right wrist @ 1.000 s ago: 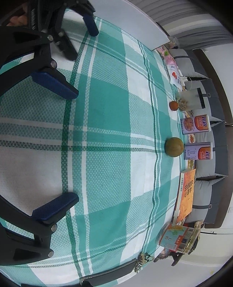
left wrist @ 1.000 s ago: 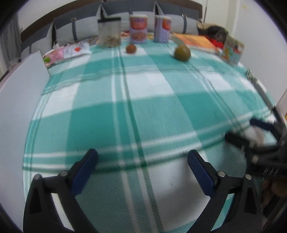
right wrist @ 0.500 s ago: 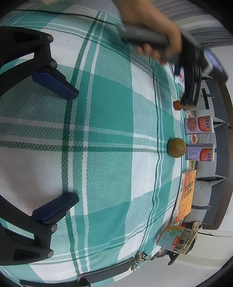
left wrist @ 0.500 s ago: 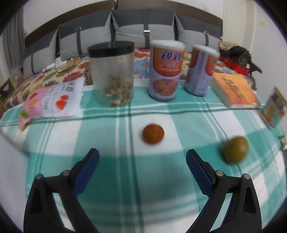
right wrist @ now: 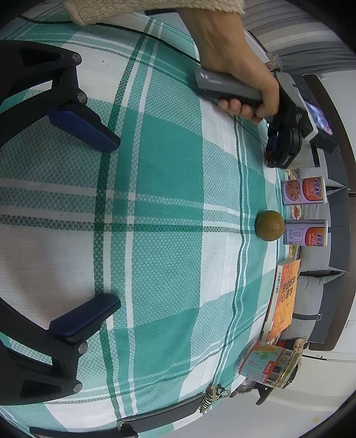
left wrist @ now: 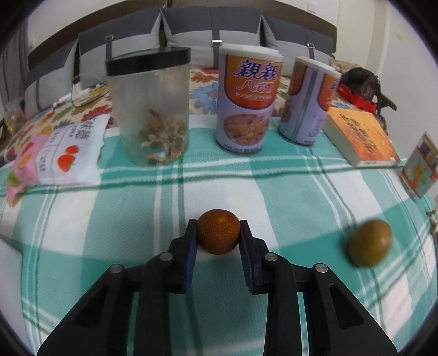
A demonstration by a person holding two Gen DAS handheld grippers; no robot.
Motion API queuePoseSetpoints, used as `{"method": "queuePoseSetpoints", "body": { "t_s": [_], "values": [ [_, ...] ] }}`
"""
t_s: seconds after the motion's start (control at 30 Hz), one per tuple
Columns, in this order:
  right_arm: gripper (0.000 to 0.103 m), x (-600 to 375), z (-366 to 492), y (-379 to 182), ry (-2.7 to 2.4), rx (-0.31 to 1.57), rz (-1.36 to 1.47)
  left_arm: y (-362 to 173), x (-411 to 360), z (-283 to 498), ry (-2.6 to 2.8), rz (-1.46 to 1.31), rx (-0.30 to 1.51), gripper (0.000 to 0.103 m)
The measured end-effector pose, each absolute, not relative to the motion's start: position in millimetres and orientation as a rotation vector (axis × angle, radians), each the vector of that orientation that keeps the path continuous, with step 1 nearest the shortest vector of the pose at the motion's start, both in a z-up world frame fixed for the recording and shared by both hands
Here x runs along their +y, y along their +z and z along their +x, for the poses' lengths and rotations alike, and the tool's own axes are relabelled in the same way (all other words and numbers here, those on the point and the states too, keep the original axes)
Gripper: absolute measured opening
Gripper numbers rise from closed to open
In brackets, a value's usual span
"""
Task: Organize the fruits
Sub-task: 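Lift the mandarin, then lower it back onto the table and open the left tool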
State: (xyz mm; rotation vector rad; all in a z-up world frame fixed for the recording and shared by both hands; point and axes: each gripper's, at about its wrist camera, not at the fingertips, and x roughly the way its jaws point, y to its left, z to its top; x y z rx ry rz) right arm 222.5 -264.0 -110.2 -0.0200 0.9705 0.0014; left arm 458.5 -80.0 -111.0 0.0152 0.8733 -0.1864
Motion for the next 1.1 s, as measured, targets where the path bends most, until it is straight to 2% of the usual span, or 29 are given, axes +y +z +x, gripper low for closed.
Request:
{"method": "queuePoseSetpoints", "body": {
  "t_s": [0.37, 0.57, 0.77, 0.8, 0.87, 0.9, 0.93, 1.1],
  "values": [
    [0.103, -263.5, 222.9, -110.3, 0.001, 0.97, -0.019, -50.0, -47.7, 295.9, -0.258, 0.024, 0.909, 0.029],
    [0.103, -263.8, 222.9, -110.3, 0.001, 0.969, -0.019, -77.9, -32.2, 226.2, -0.216, 0.008, 0.974, 0.029],
    [0.103, -263.8, 222.9, -110.4, 0.001, 0.969, -0.019, -104.9, -28.9, 213.7, -0.167, -0.011, 0.961, 0.03],
    [0.103, -263.8, 222.9, -110.4, 0.001, 0.969, -0.019, -106.0, -28.6, 212.8, -0.156, -0.013, 0.954, 0.033],
    [0.103, -263.8, 223.0, -110.3, 0.001, 0.969, -0.019, -108.8, -27.7, 210.8, -0.136, -0.008, 0.938, 0.048],
    [0.103, -263.8, 223.0, -110.4, 0.001, 0.969, -0.019, -110.4, -27.5, 210.3, -0.125, 0.0, 0.933, 0.062],
    [0.103, -263.4, 223.0, -110.4, 0.001, 0.968, -0.019, -113.2, -26.9, 209.0, -0.115, 0.01, 0.929, 0.071],
    [0.103, -263.2, 223.1, -110.5, 0.001, 0.968, -0.019, -122.6, -23.6, 200.6, -0.084, 0.057, 0.923, 0.093]
  ]
}}
